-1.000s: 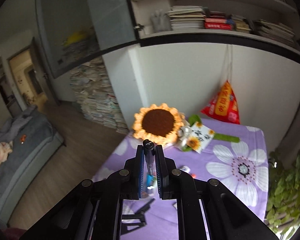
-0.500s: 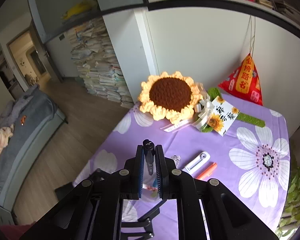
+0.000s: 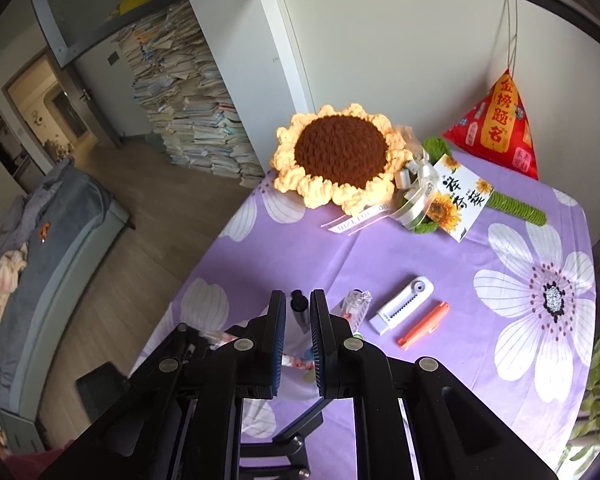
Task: Organize stationery
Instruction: 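Carry the black marker over the cup, lower it in and release, then reach down and grasp the orange pen with the right tool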
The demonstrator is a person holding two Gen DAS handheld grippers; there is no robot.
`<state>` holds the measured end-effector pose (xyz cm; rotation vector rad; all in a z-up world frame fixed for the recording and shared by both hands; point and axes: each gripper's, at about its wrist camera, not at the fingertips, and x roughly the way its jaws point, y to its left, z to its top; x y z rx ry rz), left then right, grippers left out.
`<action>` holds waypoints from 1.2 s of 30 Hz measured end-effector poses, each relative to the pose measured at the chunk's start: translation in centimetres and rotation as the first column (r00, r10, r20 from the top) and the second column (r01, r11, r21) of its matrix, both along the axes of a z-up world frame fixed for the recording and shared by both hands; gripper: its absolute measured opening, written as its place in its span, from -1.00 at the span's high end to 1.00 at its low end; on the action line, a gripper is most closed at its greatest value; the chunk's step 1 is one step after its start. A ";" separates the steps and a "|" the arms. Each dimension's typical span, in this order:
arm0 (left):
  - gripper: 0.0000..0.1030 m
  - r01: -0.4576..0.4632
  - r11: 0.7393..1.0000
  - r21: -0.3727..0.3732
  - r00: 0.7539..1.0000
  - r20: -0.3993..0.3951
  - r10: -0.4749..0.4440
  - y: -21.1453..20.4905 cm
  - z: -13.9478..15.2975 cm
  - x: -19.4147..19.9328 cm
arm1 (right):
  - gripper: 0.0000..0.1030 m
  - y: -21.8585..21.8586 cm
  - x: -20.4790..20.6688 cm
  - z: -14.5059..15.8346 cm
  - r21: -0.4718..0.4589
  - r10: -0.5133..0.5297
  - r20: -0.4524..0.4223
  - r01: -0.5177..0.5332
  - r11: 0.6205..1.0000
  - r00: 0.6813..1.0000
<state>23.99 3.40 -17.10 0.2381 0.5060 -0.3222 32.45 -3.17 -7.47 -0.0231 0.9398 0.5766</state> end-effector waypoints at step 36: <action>-0.42 0.000 1.000 0.000 1.000 0.000 0.000 0.0 0.1 0.0 | 0.76 -9.5 12.8 -13.2 -0.095 -0.361 -0.512 0.366 0.926 0.780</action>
